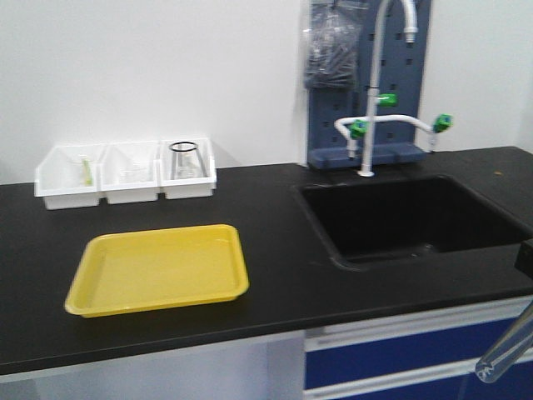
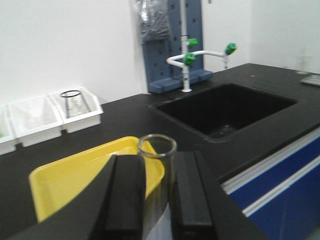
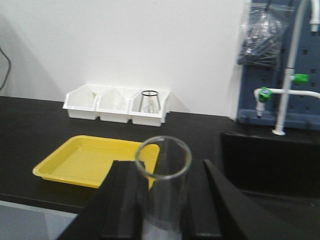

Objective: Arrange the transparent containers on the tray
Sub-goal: 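Drive the base to the counter with the yellow tray, holding both tubes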

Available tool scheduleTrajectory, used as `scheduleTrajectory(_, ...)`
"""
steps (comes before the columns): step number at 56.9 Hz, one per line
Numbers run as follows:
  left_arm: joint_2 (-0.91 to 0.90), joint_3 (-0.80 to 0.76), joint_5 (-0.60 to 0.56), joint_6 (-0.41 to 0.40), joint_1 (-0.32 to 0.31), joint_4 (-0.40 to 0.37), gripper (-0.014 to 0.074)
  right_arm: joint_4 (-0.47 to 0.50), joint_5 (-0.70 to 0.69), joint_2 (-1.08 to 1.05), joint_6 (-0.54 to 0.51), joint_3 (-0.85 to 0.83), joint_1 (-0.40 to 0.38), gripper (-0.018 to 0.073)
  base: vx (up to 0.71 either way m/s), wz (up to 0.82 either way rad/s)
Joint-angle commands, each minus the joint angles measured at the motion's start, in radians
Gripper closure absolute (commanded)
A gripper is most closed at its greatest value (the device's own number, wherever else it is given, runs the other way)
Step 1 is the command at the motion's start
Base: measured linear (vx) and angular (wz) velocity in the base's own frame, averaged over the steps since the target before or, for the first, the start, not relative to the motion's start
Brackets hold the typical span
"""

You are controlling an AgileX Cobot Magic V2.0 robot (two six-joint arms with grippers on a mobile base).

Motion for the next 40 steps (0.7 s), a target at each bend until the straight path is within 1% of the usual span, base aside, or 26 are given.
scheduleTrajectory(1,0.000,-0.027,-0.081,-0.001,-0.002,-0.006,0.0472,-0.009,-0.087,0.002,-0.003,-0.030,-0.006,0.0571,0.17,0.43)
scheduleTrajectory(23,0.000,-0.027,-0.081,-0.001,-0.002,-0.006,0.0472,-0.009,-0.086,0.002,-0.004,-0.030,-0.006,0.0571,0.19,0.38)
scheduleTrajectory(40,0.000,-0.027,-0.081,-0.001,-0.002,-0.006,0.0472,-0.009,-0.086,0.002,-0.004,-0.030,-0.006,0.0571,0.24,0.14)
